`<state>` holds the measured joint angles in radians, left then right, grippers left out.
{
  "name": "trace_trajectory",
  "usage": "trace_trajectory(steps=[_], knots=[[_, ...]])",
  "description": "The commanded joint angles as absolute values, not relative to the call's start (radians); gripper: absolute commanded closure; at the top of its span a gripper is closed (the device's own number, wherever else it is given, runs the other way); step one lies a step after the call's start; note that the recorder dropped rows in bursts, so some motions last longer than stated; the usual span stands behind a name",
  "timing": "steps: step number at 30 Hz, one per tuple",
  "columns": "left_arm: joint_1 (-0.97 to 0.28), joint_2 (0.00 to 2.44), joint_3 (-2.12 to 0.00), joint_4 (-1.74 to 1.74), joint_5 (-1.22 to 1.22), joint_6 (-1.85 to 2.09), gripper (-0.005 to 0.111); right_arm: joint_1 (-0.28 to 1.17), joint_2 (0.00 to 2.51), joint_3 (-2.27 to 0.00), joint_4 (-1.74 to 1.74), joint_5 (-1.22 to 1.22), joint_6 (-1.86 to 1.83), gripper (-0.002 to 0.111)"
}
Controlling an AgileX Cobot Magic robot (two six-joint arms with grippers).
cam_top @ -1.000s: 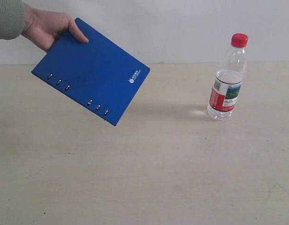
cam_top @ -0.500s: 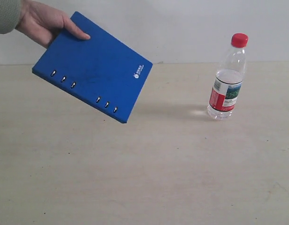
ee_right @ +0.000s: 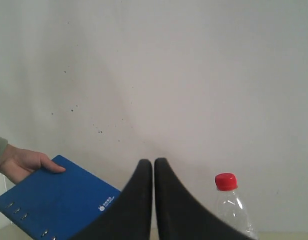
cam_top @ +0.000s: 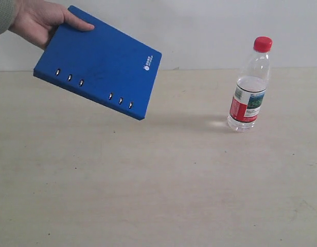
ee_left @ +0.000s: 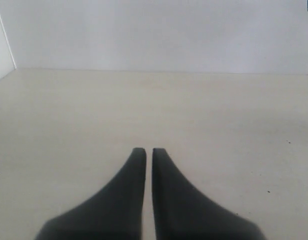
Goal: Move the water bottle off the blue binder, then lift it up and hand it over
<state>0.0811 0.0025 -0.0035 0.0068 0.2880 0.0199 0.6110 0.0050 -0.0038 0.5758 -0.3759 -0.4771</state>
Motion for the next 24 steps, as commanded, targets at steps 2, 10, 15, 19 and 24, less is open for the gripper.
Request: trace_trajectory(steps=[2,10,15,19,24], knots=[[0.077,0.0,0.0,0.0,0.289,0.024,0.102,0.605,0.0,0.0,0.426,-0.374,-0.462,0.109],[0.077,0.0,0.0,0.0,0.289,0.024,0.102,0.272,0.0,0.0,-0.058,-0.359,-0.021,0.109],[0.077,0.0,0.0,0.0,0.289,0.024,0.102,-0.04,0.0,0.0,-0.058,-0.237,0.089,0.109],[0.077,0.0,0.0,0.0,0.289,0.024,0.102,-0.16,0.0,0.0,-0.063,-0.097,0.033,0.109],[0.077,0.0,0.0,0.0,0.289,0.024,0.102,-0.126,0.0,0.0,-0.063,0.085,-0.094,0.109]])
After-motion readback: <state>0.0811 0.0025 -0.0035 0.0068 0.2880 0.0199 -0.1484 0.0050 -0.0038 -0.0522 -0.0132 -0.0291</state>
